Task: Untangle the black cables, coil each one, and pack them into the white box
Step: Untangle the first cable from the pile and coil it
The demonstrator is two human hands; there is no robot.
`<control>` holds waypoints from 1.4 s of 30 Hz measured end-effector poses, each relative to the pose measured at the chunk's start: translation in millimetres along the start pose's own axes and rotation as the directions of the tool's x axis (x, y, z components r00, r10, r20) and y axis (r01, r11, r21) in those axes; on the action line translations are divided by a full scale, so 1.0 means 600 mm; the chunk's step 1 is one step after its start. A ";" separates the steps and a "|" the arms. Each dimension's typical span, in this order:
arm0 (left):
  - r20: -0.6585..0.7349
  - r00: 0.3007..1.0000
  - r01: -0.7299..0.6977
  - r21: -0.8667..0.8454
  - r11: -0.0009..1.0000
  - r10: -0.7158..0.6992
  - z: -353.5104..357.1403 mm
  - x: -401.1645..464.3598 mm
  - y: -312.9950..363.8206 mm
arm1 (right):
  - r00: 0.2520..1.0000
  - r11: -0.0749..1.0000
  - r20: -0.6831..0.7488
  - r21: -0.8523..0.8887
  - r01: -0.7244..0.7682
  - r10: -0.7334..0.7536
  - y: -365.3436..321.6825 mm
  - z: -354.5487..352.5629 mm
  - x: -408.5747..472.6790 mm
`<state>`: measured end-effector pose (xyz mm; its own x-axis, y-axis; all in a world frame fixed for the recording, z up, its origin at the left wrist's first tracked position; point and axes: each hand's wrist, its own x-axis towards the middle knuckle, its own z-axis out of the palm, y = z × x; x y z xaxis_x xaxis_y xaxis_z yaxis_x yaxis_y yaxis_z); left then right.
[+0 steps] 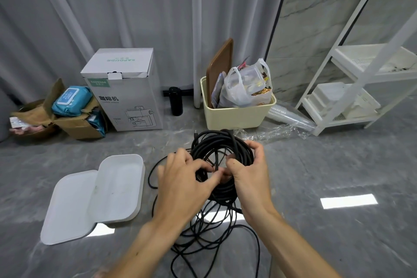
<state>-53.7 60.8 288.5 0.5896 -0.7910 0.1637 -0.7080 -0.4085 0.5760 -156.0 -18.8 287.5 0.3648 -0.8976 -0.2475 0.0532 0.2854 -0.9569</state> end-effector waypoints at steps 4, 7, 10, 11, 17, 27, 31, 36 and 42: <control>0.127 0.988 0.068 0.119 0.991 -0.083 0.002 0.004 0.005 | 0.997 0.989 -0.013 -0.125 0.074 -0.076 0.007 0.001 -0.004; 0.170 0.980 0.088 0.101 0.991 -0.105 -0.002 0.011 0.005 | 0.995 0.986 0.014 -0.134 0.102 -0.101 0.003 0.003 -0.007; 0.253 0.954 0.173 -0.023 0.985 -0.162 -0.004 0.011 -0.001 | 0.991 0.972 0.043 -0.195 0.134 -0.128 0.003 0.007 -0.010; 0.293 0.937 0.228 -0.100 0.969 -0.190 -0.006 0.011 -0.002 | 0.988 0.955 0.041 -0.251 0.157 -0.152 0.004 0.008 -0.009; 0.529 0.798 0.542 -0.425 0.725 -0.287 -0.023 0.012 -0.007 | 0.958 0.837 0.050 -0.476 0.270 -0.281 0.015 0.002 0.004; 0.579 0.756 0.648 -0.597 0.473 -0.304 -0.028 0.025 -0.017 | 0.952 0.822 0.041 -0.494 0.284 -0.304 0.024 -0.009 0.018; 0.505 0.808 0.566 -0.527 0.634 -0.302 -0.045 0.027 -0.019 | 0.985 0.899 0.021 -0.405 0.167 -0.173 0.011 -0.011 0.019; 0.348 0.906 0.359 -0.335 0.871 -0.240 -0.060 0.029 -0.031 | 0.997 0.978 0.063 -0.201 0.054 -0.042 0.002 -0.014 0.017; 0.264 0.938 0.252 -0.067 0.965 -0.226 -0.052 0.020 -0.031 | 0.989 0.995 0.117 0.037 -0.096 0.091 0.004 -0.005 0.015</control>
<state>-21.3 73.1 304.6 0.6104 -0.7694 -0.1883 -0.5090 -0.5631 0.6510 -155.5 -27.0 282.7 0.4745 -0.8223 -0.3141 0.0522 0.3825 -0.9225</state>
